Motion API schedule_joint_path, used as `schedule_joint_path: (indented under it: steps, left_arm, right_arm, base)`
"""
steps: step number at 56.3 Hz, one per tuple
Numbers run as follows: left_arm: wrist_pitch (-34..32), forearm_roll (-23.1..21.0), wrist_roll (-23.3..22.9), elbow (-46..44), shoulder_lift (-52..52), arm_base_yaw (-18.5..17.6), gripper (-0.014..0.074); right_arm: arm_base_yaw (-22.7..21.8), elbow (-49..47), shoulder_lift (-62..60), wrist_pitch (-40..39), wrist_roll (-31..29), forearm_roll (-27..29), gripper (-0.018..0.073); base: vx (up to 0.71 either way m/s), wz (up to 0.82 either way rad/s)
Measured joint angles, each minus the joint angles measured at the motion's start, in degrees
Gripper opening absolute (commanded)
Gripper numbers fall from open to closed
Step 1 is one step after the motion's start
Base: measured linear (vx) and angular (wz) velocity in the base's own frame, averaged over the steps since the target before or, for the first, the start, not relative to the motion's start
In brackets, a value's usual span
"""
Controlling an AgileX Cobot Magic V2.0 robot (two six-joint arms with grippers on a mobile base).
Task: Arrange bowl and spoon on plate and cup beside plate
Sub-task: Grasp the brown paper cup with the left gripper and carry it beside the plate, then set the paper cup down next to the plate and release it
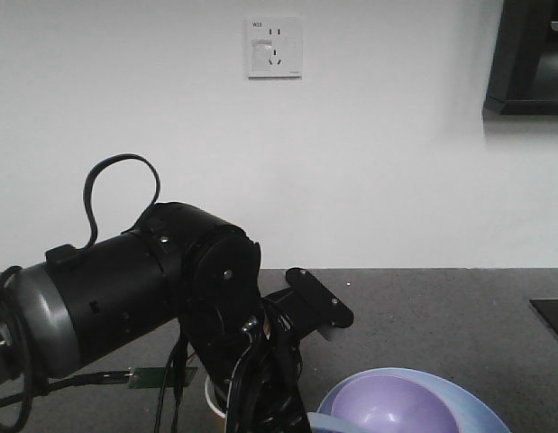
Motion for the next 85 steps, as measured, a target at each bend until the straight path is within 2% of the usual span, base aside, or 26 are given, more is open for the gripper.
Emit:
schedule_joint_path:
  steps: [11, 30, 41, 45, 50, 57, 65, 70, 73, 77, 85]
  left_arm:
    - [0.0, 0.0, -1.2, 0.0, 0.0, 0.0, 0.0516]
    - [0.2, 0.2, -1.5, -0.1, -2.7, 0.0, 0.0524]
    - [0.6, 0.3, -1.8, -4.6, -5.8, 0.0, 0.0512]
    - [0.7, 0.8, -2.7, -6.9, -7.5, -0.1, 0.0474]
    - [0.7, 2.5, -4.0, -9.8, -10.1, -0.1, 0.0357]
    - [1.0, 6.0, -5.3, -11.3, -15.1, -0.1, -0.0001]
    - [1.5, 9.8, -6.8, -10.7, -21.5, -0.1, -0.0006]
    - [-1.2, 10.8, -7.3, -6.5, -27.3, -0.1, -0.0006]
    - [-4.2, 11.1, -7.8, -1.1, -32.2, 0.0, -0.0006]
    - [-9.2, 11.3, -9.3, 8.3, -39.2, 0.5, -0.0006]
    - [-23.5, 11.6, -13.4, 33.4, -53.7, 1.1, -0.0006]
  right_arm:
    - [0.0, 0.0, 0.0, 0.0, 0.0, 0.0, -0.0008]
    - [0.0, 0.0, 0.0, 0.0, 0.0, 0.0, -0.0008]
    - [0.0, 0.0, 0.0, 0.4, 0.0, 0.0, -0.0008]
    - [0.0, 0.0, 0.0, 0.9, 0.0, 0.0, -0.0008]
    - [0.0, 0.0, 0.0, 1.2, 0.0, 0.0, -0.0008]
    - [0.0, 0.0, 0.0, 1.2, 0.0, 0.0, -0.0008]
    - [0.0, 0.0, -1.5, -0.1, -0.3, 0.0, -0.0008]
    - [0.0, 0.9, -3.7, -2.8, -1.1, 0.0, -0.0008]
    - [0.0, 2.7, -6.2, -5.5, -1.5, 0.1, -0.0008]
    - [0.0, 5.9, -10.2, -8.9, -2.5, 0.3, -0.0008]
    - [0.0, 13.5, -20.1, -14.3, -4.3, 1.9, -0.0007]
  base:
    - [0.0, 0.0]
    - [0.0, 0.0]
    - [0.0, 0.0]
    - [0.0, 0.0]
    - [0.0, 0.0]
    - [0.0, 0.0]
    - [0.0, 0.0]
    - [0.0, 0.0]
    - [0.0, 0.0]
    - [0.0, 0.0]
    - [0.0, 0.0]
